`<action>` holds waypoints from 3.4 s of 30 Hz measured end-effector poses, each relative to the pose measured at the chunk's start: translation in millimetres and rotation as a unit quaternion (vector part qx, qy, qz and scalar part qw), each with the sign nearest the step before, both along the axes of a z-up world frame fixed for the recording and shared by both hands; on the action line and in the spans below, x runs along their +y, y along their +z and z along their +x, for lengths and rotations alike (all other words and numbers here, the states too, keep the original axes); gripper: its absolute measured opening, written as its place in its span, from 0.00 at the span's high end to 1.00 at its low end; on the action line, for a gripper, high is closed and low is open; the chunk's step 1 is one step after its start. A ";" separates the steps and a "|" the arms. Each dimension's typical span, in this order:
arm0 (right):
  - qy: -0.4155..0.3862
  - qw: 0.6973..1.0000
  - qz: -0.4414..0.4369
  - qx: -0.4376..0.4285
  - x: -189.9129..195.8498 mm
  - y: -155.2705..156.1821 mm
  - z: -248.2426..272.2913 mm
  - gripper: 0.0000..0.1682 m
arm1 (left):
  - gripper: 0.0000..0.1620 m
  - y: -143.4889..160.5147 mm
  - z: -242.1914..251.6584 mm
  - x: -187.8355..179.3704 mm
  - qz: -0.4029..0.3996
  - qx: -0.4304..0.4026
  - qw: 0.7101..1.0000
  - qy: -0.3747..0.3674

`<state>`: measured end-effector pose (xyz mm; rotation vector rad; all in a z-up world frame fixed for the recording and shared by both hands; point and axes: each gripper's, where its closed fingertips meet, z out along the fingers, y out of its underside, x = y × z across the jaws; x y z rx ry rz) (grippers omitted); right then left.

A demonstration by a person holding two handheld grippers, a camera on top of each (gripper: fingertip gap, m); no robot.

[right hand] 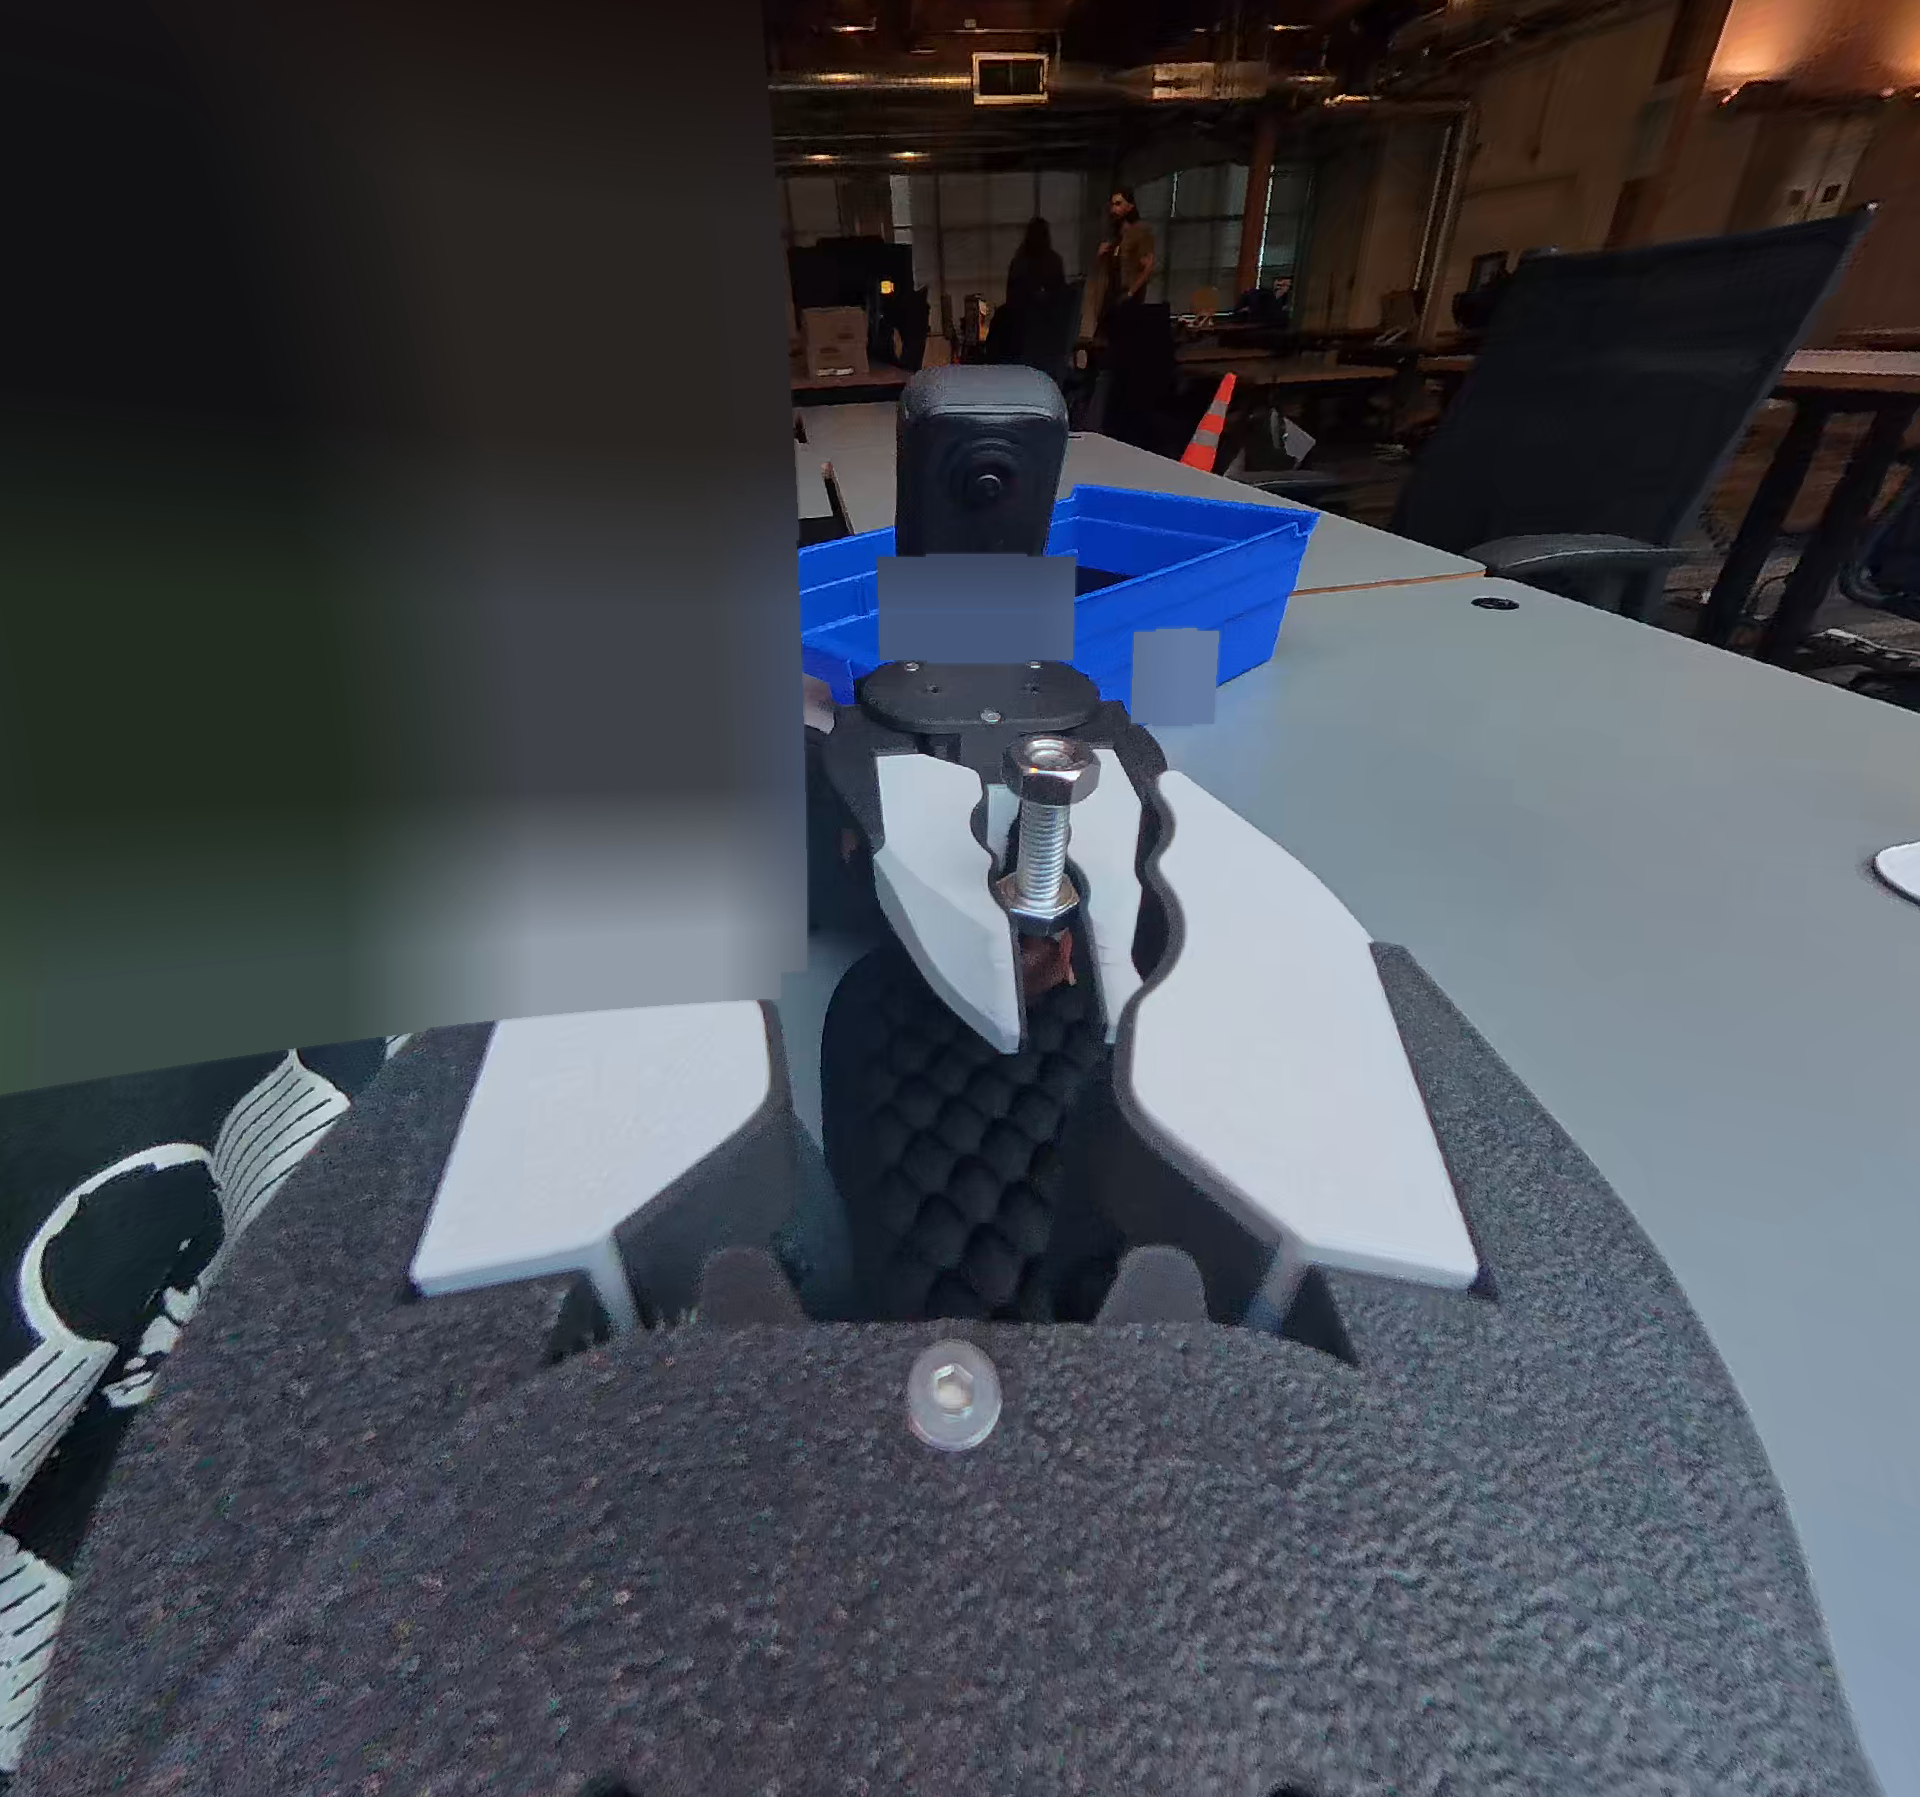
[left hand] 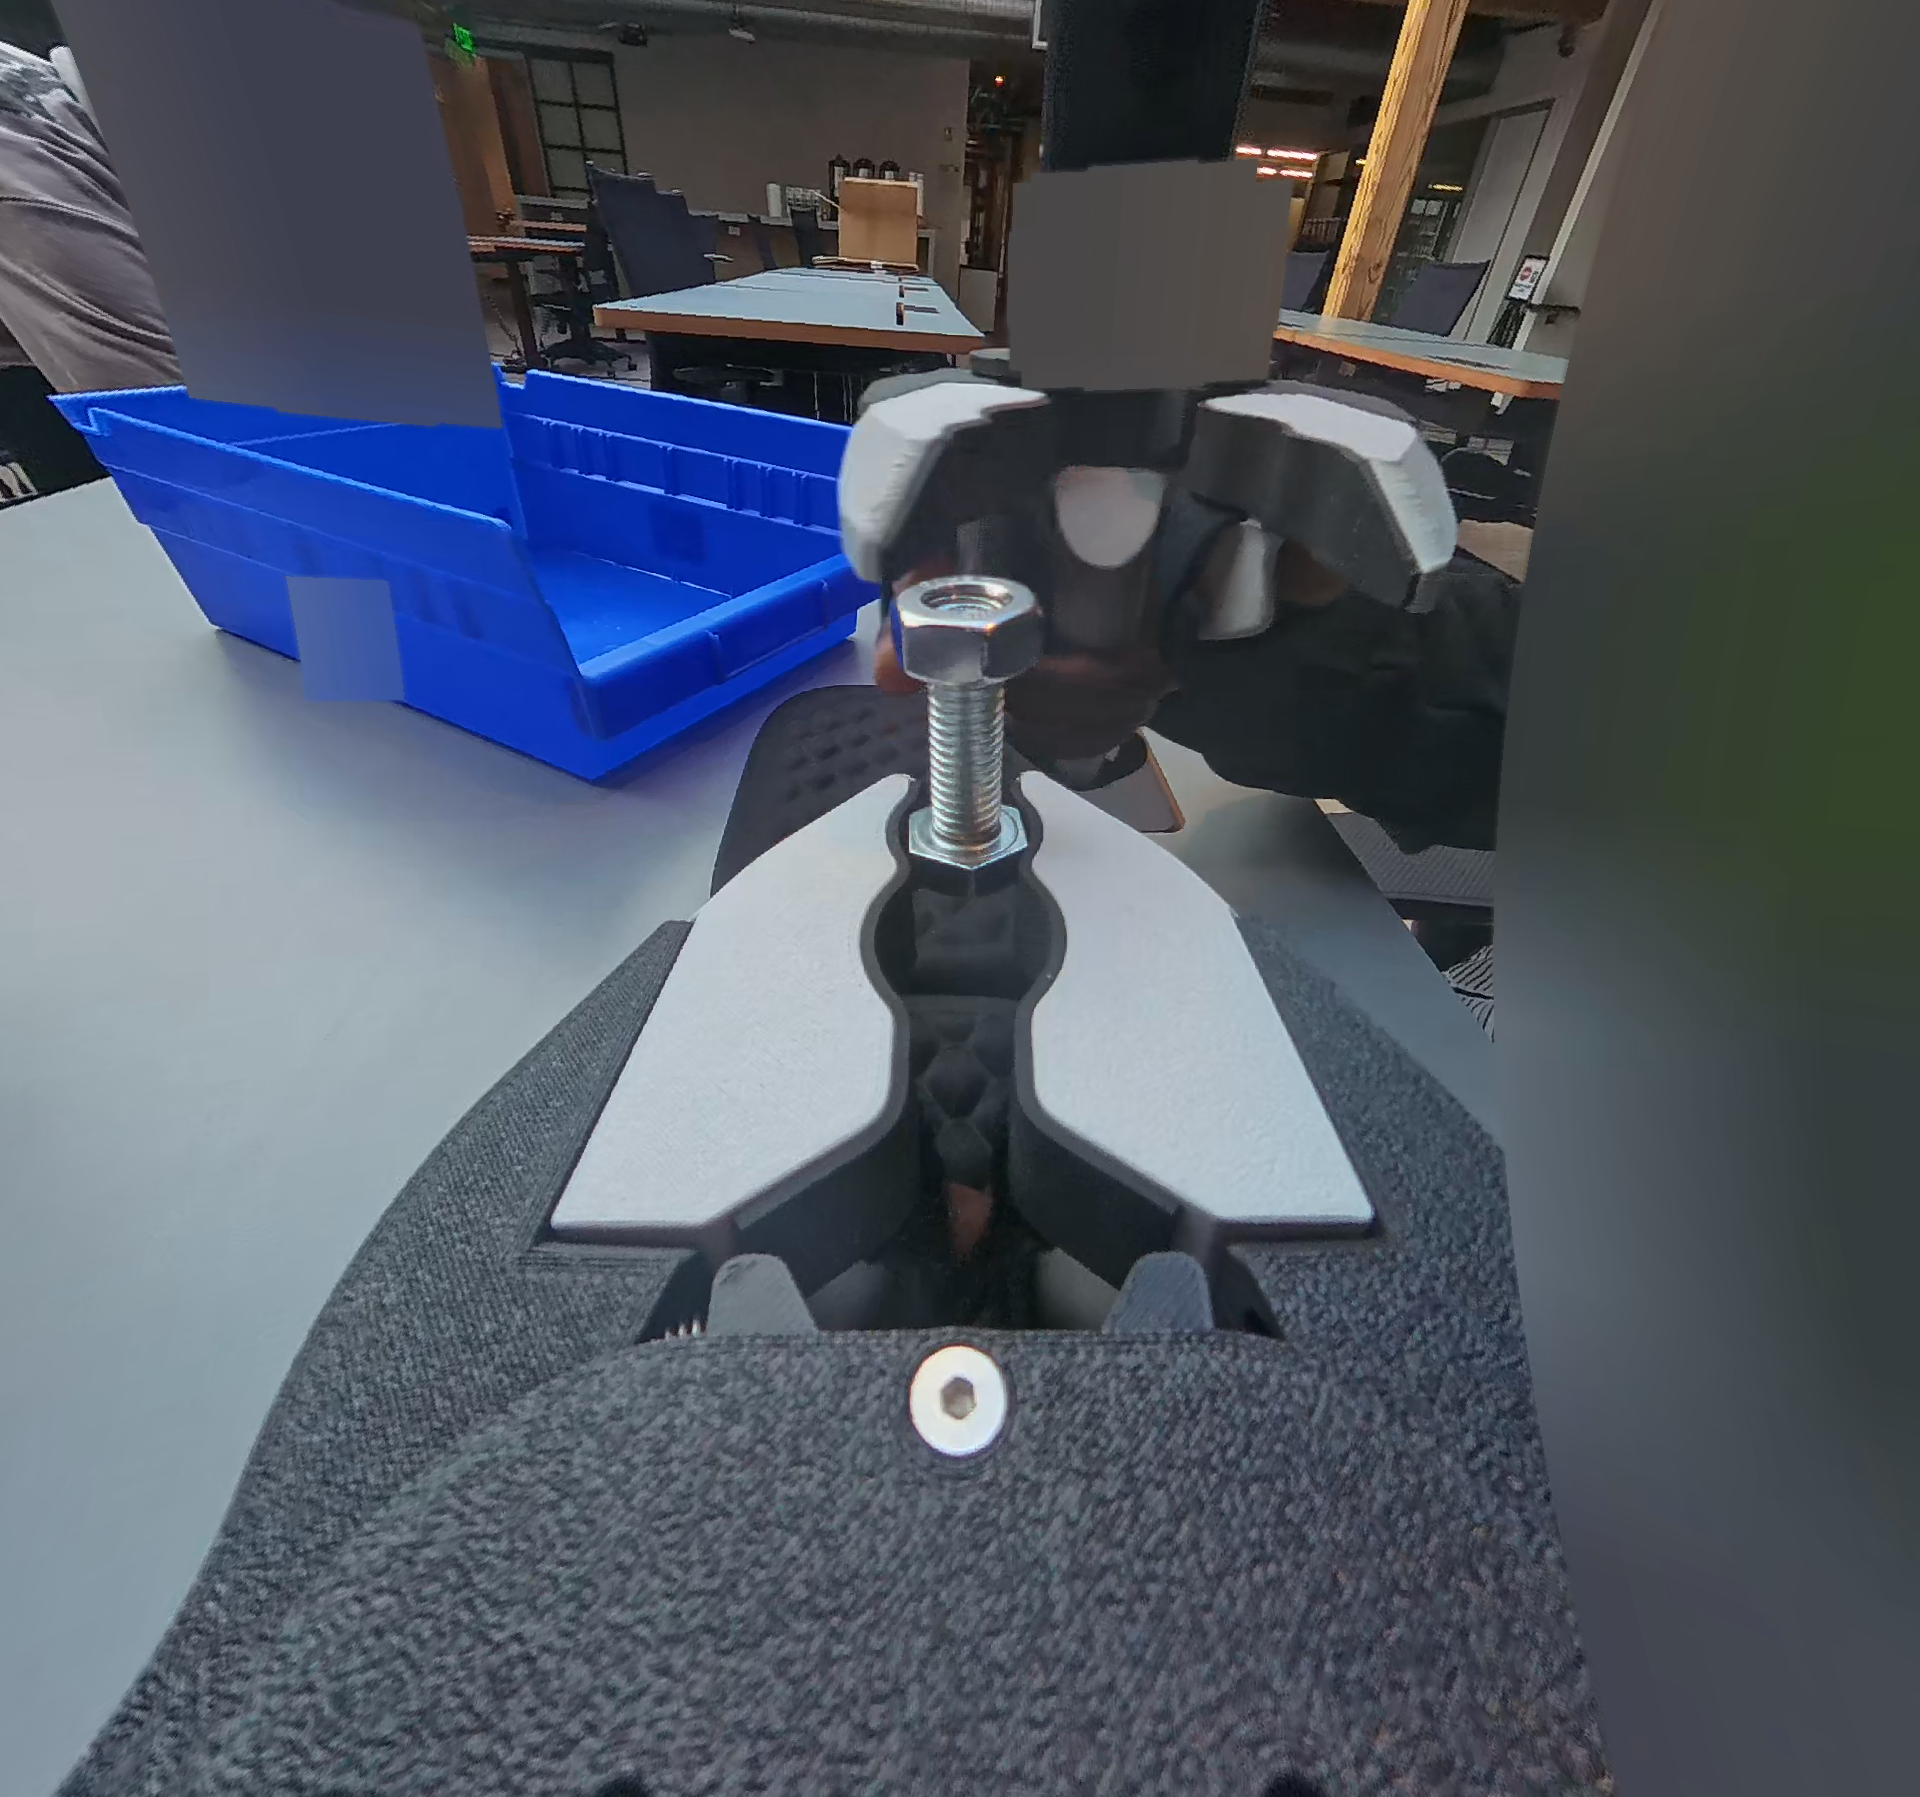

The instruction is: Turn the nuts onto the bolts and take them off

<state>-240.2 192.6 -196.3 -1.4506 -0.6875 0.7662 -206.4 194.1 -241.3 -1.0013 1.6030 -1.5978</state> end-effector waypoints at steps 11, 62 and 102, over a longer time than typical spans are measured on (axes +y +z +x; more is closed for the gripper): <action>0.047 0.999 0.003 -0.023 15.6 -5.5 -26.8 0.58 | 0.91 -1.0 0.2 -0.7 0.003 0.002 1.000 -0.001; 0.015 1.000 0.017 -0.009 -17.2 -2.2 -3.3 0.72 | 0.91 -0.6 0.6 -0.3 0.001 0.001 1.000 0.002; 0.018 1.000 0.006 -0.025 16.7 -10.4 -19.7 0.58 | 0.91 -2.1 0.9 -2.0 0.007 0.004 1.000 -0.002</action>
